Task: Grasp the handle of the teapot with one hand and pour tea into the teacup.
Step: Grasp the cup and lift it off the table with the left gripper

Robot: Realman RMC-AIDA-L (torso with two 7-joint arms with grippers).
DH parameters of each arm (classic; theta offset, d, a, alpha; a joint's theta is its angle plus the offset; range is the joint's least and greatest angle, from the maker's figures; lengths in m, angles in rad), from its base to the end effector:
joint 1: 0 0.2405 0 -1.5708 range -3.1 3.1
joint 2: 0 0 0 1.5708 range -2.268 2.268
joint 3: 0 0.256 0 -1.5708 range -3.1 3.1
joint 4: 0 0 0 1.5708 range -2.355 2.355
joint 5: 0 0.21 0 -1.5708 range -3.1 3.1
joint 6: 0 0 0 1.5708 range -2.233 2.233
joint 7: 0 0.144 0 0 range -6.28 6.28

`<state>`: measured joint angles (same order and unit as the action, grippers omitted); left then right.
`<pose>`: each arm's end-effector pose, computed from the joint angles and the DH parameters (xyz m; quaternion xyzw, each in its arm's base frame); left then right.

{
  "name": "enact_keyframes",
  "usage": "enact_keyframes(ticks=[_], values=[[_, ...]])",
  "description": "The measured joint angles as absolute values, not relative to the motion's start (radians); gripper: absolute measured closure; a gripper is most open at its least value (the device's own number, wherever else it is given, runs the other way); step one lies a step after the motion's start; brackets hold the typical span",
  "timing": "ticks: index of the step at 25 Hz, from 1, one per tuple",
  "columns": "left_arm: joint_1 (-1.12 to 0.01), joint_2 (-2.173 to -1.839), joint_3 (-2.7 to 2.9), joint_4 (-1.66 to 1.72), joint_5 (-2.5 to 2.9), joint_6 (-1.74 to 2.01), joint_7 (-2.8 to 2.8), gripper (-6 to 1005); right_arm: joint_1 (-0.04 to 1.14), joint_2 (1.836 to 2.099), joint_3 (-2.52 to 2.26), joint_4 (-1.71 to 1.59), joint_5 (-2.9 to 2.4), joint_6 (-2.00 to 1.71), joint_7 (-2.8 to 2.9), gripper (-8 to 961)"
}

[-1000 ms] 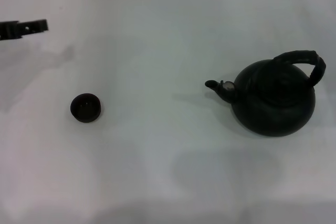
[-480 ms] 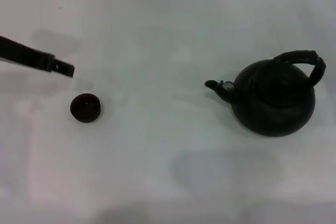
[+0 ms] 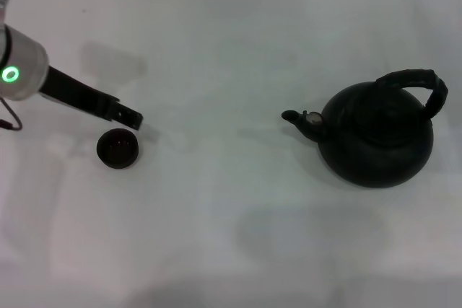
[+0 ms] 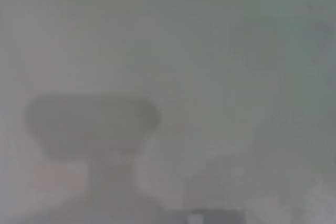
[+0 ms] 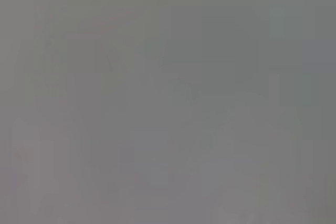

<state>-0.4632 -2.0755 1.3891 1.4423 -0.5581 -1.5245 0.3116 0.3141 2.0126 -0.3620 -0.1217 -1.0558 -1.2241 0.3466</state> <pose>-0.2064 0.3375 0.0107 -0.8475 -0.4681 0.1272 0.2157 0.4095 0.2853 0.0694 -0.6461 0.2488 0.2437 0.6792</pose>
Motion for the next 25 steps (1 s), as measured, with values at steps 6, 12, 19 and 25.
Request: enact_keyframes(ticks=[6, 12, 19, 25], values=[[-0.469, -2.074, 1.417, 1.404, -0.560, -1.542, 0.293, 134, 0.313, 2.012, -0.362, -0.127, -1.047, -1.221, 0.347, 80], [-0.473, -2.073, 1.420, 1.397, -0.536, -1.566, 0.277, 134, 0.315, 2.011, -0.362, -0.130, -1.043, -1.219, 0.347, 80], [-0.505, -2.074, 1.433, 1.344, -0.518, -1.569, 0.273, 133, 0.316, 2.011, -0.362, -0.130, -1.043, -1.217, 0.347, 81], [-0.544, -2.076, 1.462, 1.262, -0.516, -1.548, 0.277, 133, 0.316, 2.011, -0.362, -0.126, -1.043, -1.217, 0.347, 81]])
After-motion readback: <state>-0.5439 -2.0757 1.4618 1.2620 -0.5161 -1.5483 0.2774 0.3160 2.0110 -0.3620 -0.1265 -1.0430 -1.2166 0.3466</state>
